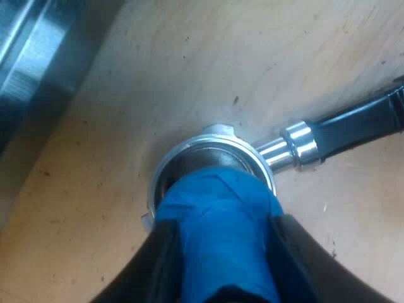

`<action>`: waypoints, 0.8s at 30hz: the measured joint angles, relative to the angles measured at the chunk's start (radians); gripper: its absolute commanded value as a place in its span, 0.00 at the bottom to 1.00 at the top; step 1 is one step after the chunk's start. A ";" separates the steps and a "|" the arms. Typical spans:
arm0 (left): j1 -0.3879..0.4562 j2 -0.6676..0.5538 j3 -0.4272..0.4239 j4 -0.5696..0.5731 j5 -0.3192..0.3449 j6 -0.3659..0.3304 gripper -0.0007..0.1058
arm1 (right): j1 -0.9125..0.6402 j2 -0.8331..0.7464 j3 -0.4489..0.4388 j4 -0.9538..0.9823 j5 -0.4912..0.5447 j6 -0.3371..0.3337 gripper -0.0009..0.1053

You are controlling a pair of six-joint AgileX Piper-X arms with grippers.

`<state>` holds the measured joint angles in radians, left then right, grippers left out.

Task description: Grind coffee beans and then tamp

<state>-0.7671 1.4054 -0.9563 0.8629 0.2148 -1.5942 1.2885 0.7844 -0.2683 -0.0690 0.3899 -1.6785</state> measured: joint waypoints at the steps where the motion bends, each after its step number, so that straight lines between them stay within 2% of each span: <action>1: 0.000 0.000 0.000 -0.009 0.001 0.000 0.01 | 0.000 0.000 0.000 0.000 0.000 0.000 0.78; 7: 0.000 0.000 0.000 -0.021 0.044 0.000 0.01 | 0.000 0.000 0.000 0.000 0.000 0.000 0.78; 17: 0.000 0.067 -0.001 -0.028 0.046 0.000 0.01 | 0.000 0.000 0.000 0.000 0.000 0.000 0.78; 24: 0.000 0.069 -0.001 -0.028 0.046 0.000 0.01 | 0.000 0.000 0.000 0.000 0.000 0.000 0.78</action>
<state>-0.7671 1.4739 -0.9572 0.8349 0.2609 -1.5942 1.2885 0.7844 -0.2683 -0.0690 0.3899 -1.6785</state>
